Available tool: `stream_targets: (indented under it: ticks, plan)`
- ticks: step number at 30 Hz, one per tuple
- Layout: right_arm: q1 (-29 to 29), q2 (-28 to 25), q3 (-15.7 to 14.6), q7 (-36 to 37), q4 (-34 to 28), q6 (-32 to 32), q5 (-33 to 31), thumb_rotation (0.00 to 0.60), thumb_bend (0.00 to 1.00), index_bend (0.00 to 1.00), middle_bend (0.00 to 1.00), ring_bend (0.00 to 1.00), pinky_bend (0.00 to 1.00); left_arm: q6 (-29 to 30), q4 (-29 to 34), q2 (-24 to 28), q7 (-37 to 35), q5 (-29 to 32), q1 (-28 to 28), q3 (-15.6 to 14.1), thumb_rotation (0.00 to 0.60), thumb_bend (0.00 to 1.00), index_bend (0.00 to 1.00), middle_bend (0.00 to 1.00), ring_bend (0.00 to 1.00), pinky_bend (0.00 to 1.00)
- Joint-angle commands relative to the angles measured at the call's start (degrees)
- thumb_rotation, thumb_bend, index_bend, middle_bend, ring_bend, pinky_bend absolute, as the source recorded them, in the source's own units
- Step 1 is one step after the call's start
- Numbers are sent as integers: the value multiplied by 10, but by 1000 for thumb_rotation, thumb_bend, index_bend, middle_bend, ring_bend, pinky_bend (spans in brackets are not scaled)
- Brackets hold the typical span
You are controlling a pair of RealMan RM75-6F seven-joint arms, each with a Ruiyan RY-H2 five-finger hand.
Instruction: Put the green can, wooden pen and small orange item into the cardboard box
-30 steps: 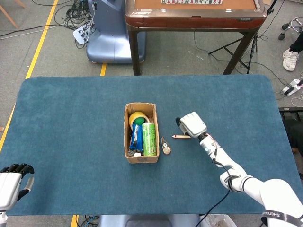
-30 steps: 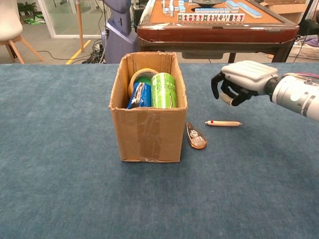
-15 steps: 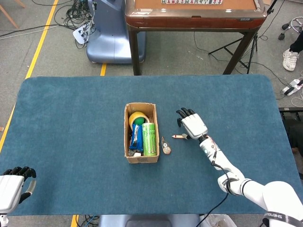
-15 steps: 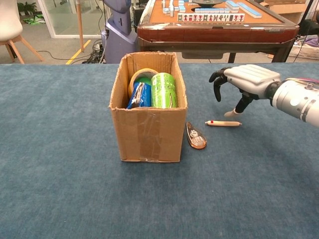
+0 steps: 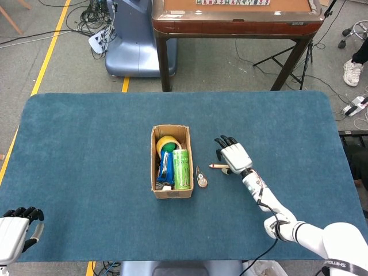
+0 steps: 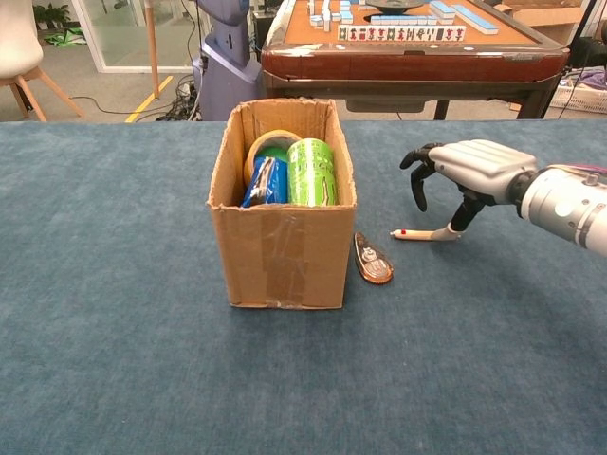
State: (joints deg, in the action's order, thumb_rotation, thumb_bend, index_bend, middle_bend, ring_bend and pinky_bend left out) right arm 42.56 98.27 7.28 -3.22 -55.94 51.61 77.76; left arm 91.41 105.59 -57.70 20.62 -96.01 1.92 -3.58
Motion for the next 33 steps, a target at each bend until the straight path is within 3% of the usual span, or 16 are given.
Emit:
stream_targets:
  ticks: [1,6,33]
  plan:
    - [-1,-2,-1,-5,-3,-6,-5,600,0,540,101,37,142,-3,1,1,-1,1,0,0,600,372,536,534,472,516]
    - [-2,-2,1,-7,-2,-8,-7,600,0,456,83,25,124,-9,2,3,0,6,-1,1,600,373,535,534,474,517]
    - [12,24,16,-4,57,-29,-21,600,0,449,83,24,124,-13,-4,-1,0,25,-3,15,600,372,534,534,474,517]
